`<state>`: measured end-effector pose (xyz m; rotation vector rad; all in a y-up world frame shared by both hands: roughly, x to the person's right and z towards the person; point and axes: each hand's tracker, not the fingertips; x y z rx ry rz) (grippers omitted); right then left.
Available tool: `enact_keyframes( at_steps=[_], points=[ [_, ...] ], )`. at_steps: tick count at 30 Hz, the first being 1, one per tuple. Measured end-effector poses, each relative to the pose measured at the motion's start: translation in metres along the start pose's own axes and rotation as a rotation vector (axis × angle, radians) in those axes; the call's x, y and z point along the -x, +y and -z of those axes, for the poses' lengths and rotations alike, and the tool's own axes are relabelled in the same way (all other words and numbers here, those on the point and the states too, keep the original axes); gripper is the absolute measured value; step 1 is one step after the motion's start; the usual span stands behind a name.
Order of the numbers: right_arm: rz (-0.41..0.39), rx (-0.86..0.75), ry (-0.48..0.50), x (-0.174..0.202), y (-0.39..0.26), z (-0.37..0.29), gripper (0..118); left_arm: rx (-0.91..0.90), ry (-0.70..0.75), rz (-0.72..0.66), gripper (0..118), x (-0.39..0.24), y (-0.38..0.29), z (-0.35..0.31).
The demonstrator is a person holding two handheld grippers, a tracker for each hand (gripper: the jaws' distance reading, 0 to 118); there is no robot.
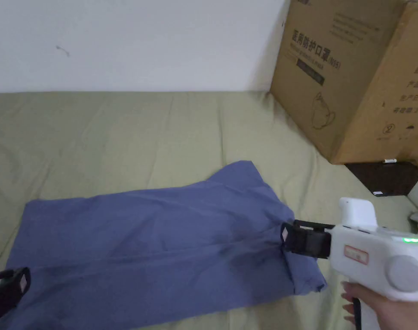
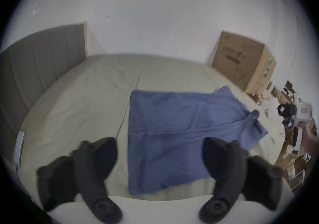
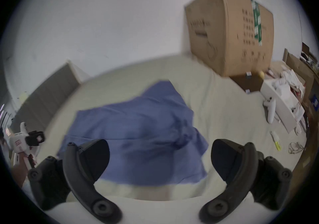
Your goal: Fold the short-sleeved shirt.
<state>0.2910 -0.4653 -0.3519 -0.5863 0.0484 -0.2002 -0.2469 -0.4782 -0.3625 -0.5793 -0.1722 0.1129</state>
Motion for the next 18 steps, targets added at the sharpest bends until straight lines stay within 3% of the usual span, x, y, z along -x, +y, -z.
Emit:
enact_keyframes(
  at_steps=[1,2,4,5,6,7,9,12,13,15,16,17,18],
  points=[
    [-0.008,-0.068,0.044,0.017,-0.005,-0.029,79,-0.053,-0.038,-0.004,35,-0.008,-0.003,-0.026],
    [-0.018,-0.119,0.083,0.028,-0.009,-0.052,37,-0.115,-0.029,0.011,9,-0.017,-0.007,-0.046],
    [-0.075,-0.184,0.074,0.049,-0.017,-0.085,9,-0.173,0.004,0.049,1,-0.033,-0.020,-0.085],
    [-0.097,-0.191,0.044,0.062,-0.020,-0.096,1,-0.196,0.036,0.067,2,-0.040,-0.023,-0.102],
    [-0.085,-0.200,0.053,0.066,-0.023,-0.106,0,-0.206,0.029,0.060,1,-0.048,-0.028,-0.117],
    [-0.051,-0.199,0.122,0.067,-0.023,-0.113,0,-0.189,0.011,0.043,1,-0.025,-0.020,-0.083],
    [-0.005,-0.195,0.173,0.072,-0.020,-0.118,0,-0.136,0.023,-0.001,1,-0.016,-0.015,-0.078],
    [-0.053,-0.186,0.150,0.076,-0.019,-0.121,0,0.172,0.044,-0.147,1,0.024,0.008,-0.016],
    [-0.091,-0.182,0.144,0.082,-0.017,-0.119,0,0.266,0.023,-0.182,1,-0.008,-0.025,-0.063],
    [-0.116,-0.162,0.132,0.084,-0.018,-0.117,0,0.330,-0.004,-0.211,2,-0.009,-0.028,-0.063],
    [-0.113,-0.143,0.139,0.084,-0.018,-0.115,0,0.355,-0.001,-0.216,12,0.031,-0.002,-0.011],
    [-0.100,-0.120,0.155,0.083,-0.019,-0.112,0,0.363,0.021,-0.237,40,0.039,-0.007,0.006],
    [-0.086,-0.108,0.163,0.083,-0.020,-0.110,0,0.383,0.053,-0.222,81,0.047,-0.010,0.021]
  ],
)
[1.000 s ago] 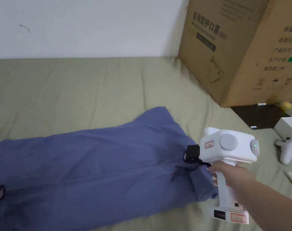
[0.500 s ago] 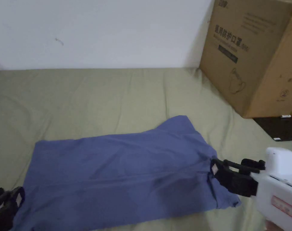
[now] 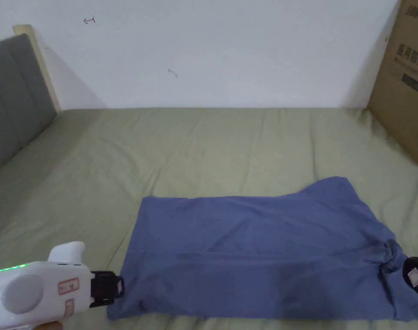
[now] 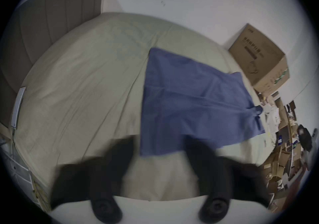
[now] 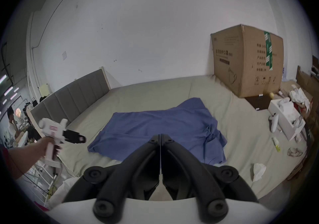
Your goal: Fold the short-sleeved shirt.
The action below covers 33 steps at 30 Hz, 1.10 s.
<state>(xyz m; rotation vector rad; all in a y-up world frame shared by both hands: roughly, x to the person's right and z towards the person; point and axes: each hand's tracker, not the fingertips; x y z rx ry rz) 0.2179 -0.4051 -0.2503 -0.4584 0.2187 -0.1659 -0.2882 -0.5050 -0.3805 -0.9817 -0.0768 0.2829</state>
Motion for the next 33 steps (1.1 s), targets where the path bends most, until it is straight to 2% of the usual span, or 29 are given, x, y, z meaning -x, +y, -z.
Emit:
enact_keyframes(
  at_steps=[1,3,6,8,10,11,12,14,17,18,22,23,24,25,26,27,28,30,31,33],
  points=[
    [0.013,0.011,0.003,-0.001,-0.001,0.002,0,0.012,0.018,0.016,118,0.005,0.000,0.000],
    [0.034,0.035,0.001,-0.003,-0.001,0.007,0,-0.013,0.126,0.025,109,0.026,0.012,0.039],
    [0.036,0.055,-0.007,-0.005,-0.003,0.012,0,0.035,0.108,-0.017,110,0.024,0.009,0.072],
    [0.033,0.074,-0.017,-0.007,-0.004,0.018,0,0.132,0.077,0.012,111,0.019,0.004,0.094],
    [0.042,0.091,-0.021,-0.010,-0.005,0.022,0,0.127,0.196,0.237,109,-0.002,-0.016,0.092],
    [0.048,0.099,-0.022,-0.012,-0.005,0.025,0,0.144,0.217,0.313,102,-0.009,-0.021,0.093],
    [0.053,0.105,-0.025,-0.013,-0.006,0.027,0,0.124,0.207,0.328,94,-0.014,-0.024,0.093],
    [0.064,0.112,-0.037,-0.017,-0.009,0.031,0,0.105,0.173,0.300,57,-0.026,-0.029,0.075],
    [0.075,0.108,-0.044,-0.026,-0.009,0.032,0,0.069,0.143,0.368,37,-0.036,-0.034,0.062],
    [0.078,0.100,-0.048,-0.030,-0.008,0.032,0,0.063,0.136,0.385,7,-0.036,-0.027,0.063],
    [0.103,0.124,-0.120,-0.080,0.004,0.052,2,0.054,0.132,0.396,4,-0.037,-0.014,0.055],
    [0.127,0.178,-0.111,-0.108,0.004,0.065,12,0.032,0.140,0.407,4,-0.037,-0.011,0.050],
    [0.145,0.192,-0.102,-0.124,0.003,0.073,40,0.019,0.146,0.411,4,-0.036,-0.009,0.046],
    [0.156,0.208,-0.138,-0.137,0.002,0.085,98,0.034,0.119,0.383,4,-0.036,-0.007,0.042],
    [0.159,0.293,-0.173,-0.149,0.001,0.101,118,0.034,0.102,0.360,4,-0.042,-0.004,0.035],
    [0.214,0.294,-0.191,-0.164,-0.003,0.106,116,0.035,0.094,0.340,4,-0.043,-0.003,0.032],
    [0.196,0.395,-0.157,-0.173,-0.005,0.117,116,0.037,0.092,0.330,4,-0.045,-0.004,0.031],
    [0.265,0.491,-0.198,-0.191,-0.012,0.135,116,0.026,0.094,0.325,4,-0.044,-0.002,0.031],
    [0.313,0.551,-0.202,-0.193,-0.014,0.161,116,0.022,0.098,0.327,4,-0.046,-0.003,0.031],
    [0.417,0.616,-0.146,-0.206,-0.021,0.180,116,0.030,0.101,0.325,4,-0.048,-0.005,0.033]
  ],
)
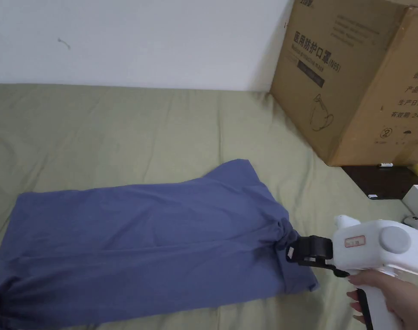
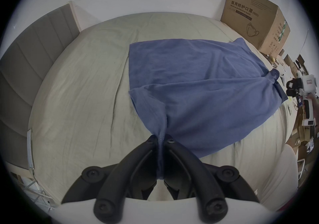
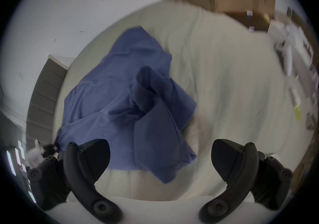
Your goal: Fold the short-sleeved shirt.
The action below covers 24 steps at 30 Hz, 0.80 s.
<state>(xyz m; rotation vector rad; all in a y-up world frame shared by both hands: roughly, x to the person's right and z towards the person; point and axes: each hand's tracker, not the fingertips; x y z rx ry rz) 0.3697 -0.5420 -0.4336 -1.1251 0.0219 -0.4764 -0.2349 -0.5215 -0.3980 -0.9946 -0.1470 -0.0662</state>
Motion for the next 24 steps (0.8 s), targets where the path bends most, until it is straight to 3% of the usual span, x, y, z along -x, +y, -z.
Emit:
enact_keyframes(
  at_steps=[2,3,4,5,9,12,15,19,24],
  points=[
    [0.054,0.042,0.003,-0.006,0.006,0.013,103,0.020,-0.006,-0.013,4,0.004,-0.002,0.006],
    [0.086,0.046,-0.046,-0.009,0.007,0.017,80,0.032,-0.009,-0.019,4,0.005,-0.003,0.009],
    [0.118,0.049,-0.098,-0.011,0.008,0.019,24,0.043,-0.012,-0.027,4,0.006,-0.003,0.011],
    [0.129,0.051,-0.138,-0.013,0.008,0.020,5,0.051,-0.014,-0.030,4,0.009,-0.005,0.014],
    [0.088,0.130,-0.019,-0.010,0.002,0.019,4,0.065,-0.014,-0.023,4,0.007,-0.006,0.018],
    [-0.007,0.121,-0.079,0.003,-0.004,0.007,3,0.070,-0.017,-0.028,4,0.010,-0.002,0.016],
    [-0.038,0.106,-0.093,0.003,-0.006,-0.017,2,0.060,-0.027,-0.031,4,0.017,0.003,0.002],
    [-0.028,0.077,-0.009,-0.004,-0.019,-0.063,2,0.042,-0.028,0.021,4,0.021,0.007,-0.025],
    [-0.037,0.092,0.004,-0.007,-0.064,-0.109,2,0.081,-0.100,0.048,4,0.027,-0.019,-0.068]
  ],
)
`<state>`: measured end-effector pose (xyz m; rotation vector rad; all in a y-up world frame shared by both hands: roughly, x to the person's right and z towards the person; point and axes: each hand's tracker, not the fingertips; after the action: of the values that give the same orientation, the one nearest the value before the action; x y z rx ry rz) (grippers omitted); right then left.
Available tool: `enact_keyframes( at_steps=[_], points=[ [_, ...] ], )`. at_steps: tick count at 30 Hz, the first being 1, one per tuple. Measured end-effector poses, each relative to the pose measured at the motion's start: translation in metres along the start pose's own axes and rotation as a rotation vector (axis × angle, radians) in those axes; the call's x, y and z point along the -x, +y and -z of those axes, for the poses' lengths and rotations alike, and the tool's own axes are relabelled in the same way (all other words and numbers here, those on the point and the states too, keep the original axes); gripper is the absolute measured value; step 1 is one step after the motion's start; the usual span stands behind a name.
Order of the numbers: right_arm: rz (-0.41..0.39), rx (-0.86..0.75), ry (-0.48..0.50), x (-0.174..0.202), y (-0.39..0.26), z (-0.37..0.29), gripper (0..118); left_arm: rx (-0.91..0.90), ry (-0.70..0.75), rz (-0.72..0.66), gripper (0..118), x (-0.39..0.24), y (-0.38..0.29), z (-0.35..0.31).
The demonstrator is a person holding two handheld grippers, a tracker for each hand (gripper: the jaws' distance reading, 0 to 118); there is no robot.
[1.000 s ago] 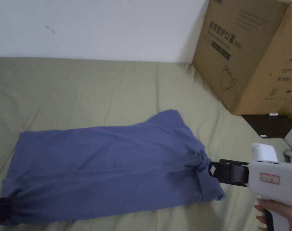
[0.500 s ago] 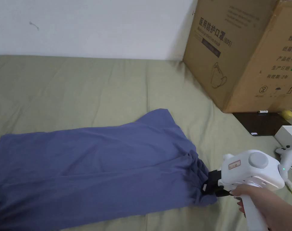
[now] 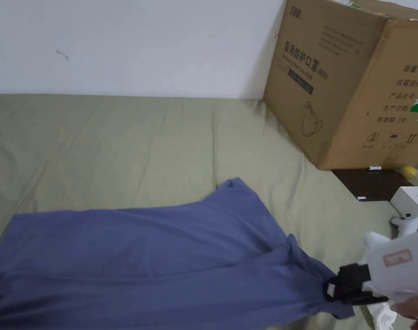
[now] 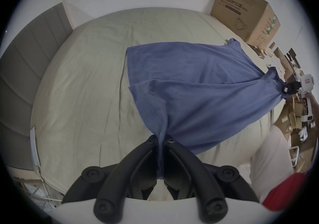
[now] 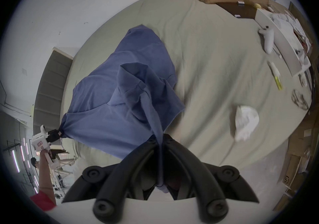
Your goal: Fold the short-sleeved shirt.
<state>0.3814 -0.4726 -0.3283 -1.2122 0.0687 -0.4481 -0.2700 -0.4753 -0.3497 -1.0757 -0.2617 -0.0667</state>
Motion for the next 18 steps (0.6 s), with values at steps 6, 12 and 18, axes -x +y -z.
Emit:
enact_keyframes(
  at_steps=[6,12,18],
  points=[
    [0.047,0.019,0.019,-0.014,-0.058,0.021,3,0.064,-0.052,-0.047,7,-0.002,-0.060,0.005],
    [0.030,-0.092,-0.134,-0.018,-0.070,0.051,107,-0.029,-0.034,-0.185,109,-0.001,-0.084,0.016],
    [-0.190,-0.297,-0.096,0.043,-0.074,0.006,108,-0.218,-0.008,-0.178,110,-0.020,-0.069,-0.026]
  ],
)
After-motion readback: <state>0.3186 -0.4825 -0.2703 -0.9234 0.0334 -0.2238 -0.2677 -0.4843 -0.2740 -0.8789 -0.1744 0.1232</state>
